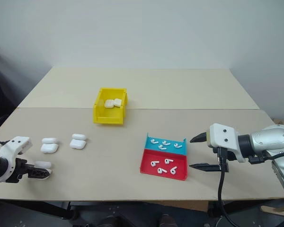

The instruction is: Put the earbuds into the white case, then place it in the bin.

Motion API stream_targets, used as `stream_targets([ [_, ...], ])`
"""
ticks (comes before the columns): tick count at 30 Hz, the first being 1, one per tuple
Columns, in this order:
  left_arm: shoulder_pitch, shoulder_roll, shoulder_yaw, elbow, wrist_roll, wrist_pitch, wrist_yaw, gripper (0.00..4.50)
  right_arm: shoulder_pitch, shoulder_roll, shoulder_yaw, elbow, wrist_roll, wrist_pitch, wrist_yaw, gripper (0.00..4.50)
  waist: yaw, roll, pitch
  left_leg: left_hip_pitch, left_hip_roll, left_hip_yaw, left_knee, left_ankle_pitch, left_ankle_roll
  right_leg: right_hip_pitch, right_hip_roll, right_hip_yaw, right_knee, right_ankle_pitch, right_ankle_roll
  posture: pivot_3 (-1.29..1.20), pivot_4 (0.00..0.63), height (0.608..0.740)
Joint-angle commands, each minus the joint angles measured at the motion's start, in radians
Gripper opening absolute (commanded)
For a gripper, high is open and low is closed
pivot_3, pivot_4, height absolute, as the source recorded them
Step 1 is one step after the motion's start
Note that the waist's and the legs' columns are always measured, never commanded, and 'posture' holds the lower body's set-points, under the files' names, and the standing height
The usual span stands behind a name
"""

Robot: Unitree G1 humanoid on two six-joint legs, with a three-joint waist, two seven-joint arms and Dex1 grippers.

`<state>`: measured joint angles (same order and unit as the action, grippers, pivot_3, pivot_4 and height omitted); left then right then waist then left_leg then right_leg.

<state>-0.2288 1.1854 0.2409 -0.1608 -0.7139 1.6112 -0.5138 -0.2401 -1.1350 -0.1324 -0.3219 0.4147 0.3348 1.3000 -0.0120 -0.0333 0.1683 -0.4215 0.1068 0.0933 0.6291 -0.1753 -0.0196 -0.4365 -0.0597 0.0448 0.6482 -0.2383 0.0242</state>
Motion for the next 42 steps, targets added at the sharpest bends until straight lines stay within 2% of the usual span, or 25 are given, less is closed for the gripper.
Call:
stream_targets([
  [1,-0.027,-0.013,-0.01,0.013,-0.005,0.003,0.039,4.5,0.0,-0.006,-0.037,-0.01,0.002,-0.004,-0.014,4.45,0.0,0.0,0.0,0.0,0.0,0.0,0.0,0.0,0.0,0.0,0.0,0.0,0.0,0.0,0.0,0.0,0.15,0.74],
  [9,-0.068,-0.056,-0.048,0.036,0.002,0.003,0.103,4.5,-0.003,-0.006,-0.033,-0.014,0.008,-0.002,-0.025,4.45,0.003,0.001,-0.001,0.001,-0.001,-0.002,0.001,0.0,0.0,0.002,0.0,0.0,0.0,0.0,0.001,0.0,0.15,0.74],
  [15,-0.069,-0.038,-0.077,0.035,0.005,0.003,0.113,4.5,0.005,-0.007,-0.035,-0.021,0.011,0.003,-0.029,4.45,0.004,0.002,-0.002,0.002,-0.002,-0.004,0.003,0.0,0.0,0.003,0.0,0.0,0.002,0.0,0.001,0.0,0.15,0.74],
  [18,-0.06,-0.039,-0.086,0.028,0.009,0.003,0.117,3.87,0.002,-0.006,-0.029,-0.018,0.005,-0.001,-0.032,4.5,0.004,0.002,-0.002,0.003,-0.002,-0.005,0.003,0.0,0.0,0.005,0.0,0.0,0.002,0.001,0.001,0.0,0.15,0.74],
  [21,-0.057,-0.042,-0.09,0.02,0.007,0.003,0.121,2.92,0.0,-0.004,-0.022,-0.012,-0.002,-0.007,-0.034,4.5,0.003,0.002,-0.002,0.003,-0.002,-0.005,0.003,0.0,0.0,0.005,0.0,0.0,0.001,0.0,0.001,0.0,0.15,0.74],
  [22,-0.057,-0.041,-0.093,0.016,0.008,0.003,0.122,2.78,-0.001,-0.003,-0.02,-0.011,-0.004,-0.009,-0.035,4.5,0.003,0.002,-0.002,0.003,-0.002,-0.005,0.003,0.0,0.0,0.005,0.0,0.0,0.001,0.0,0.001,0.0,0.15,0.74],
  [27,-0.061,-0.037,-0.087,0.0,0.022,0.003,0.125,2.79,-0.01,0.002,-0.011,-0.001,-0.009,-0.018,-0.038,4.5,0.003,0.002,-0.002,0.003,-0.002,-0.005,0.003,0.0,0.0,0.006,0.0,0.0,0.001,0.0,0.001,0.0,0.15,0.74],
  [31,-0.071,-0.006,-0.009,-0.083,0.037,0.003,0.116,2.79,-0.022,0.001,-0.016,0.005,-0.009,-0.019,-0.036,4.5,0.003,0.002,-0.002,0.003,-0.002,-0.005,0.003,0.0,0.0,0.006,0.0,0.0,0.001,0.0,0.001,0.0,0.15,0.74],
  [36,-0.072,0.062,0.19,-0.276,-0.042,-0.084,-0.038,2.79,-0.066,-0.017,-0.033,0.026,0.01,-0.004,-0.017,4.5,0.0,-0.001,-0.001,0.001,-0.002,-0.005,0.003,0.0,0.0,0.004,0.0,-0.001,0.001,0.0,0.001,0.0,0.15,0.74],
  [37,-0.088,0.059,0.211,-0.292,-0.06,-0.1,-0.063,2.79,-0.077,-0.02,-0.032,0.034,0.012,-0.002,-0.012,4.5,0.0,-0.001,-0.001,0.001,-0.002,-0.005,0.003,0.0,0.0,0.004,0.0,-0.001,0.0,0.0,0.001,0.0,0.15,0.74],
  [39,-0.14,-0.021,0.263,-0.344,-0.14,-0.189,-0.128,2.79,-0.101,-0.031,-0.026,0.045,0.013,0.003,0.006,4.5,0.004,0.0,-0.001,0.001,-0.002,-0.005,0.003,0.0,0.0,0.004,0.0,-0.001,0.0,0.0,0.001,0.0,0.15,0.74],
  [42,-0.216,-0.145,0.229,-0.382,-0.203,-0.306,-0.162,2.79,-0.135,-0.044,-0.016,0.056,0.015,0.012,0.024,4.5,0.012,0.001,-0.002,0.001,-0.003,-0.006,0.005,0.0,0.0,0.006,-0.001,-0.002,0.0,0.0,0.001,0.0,0.15,0.74],
])
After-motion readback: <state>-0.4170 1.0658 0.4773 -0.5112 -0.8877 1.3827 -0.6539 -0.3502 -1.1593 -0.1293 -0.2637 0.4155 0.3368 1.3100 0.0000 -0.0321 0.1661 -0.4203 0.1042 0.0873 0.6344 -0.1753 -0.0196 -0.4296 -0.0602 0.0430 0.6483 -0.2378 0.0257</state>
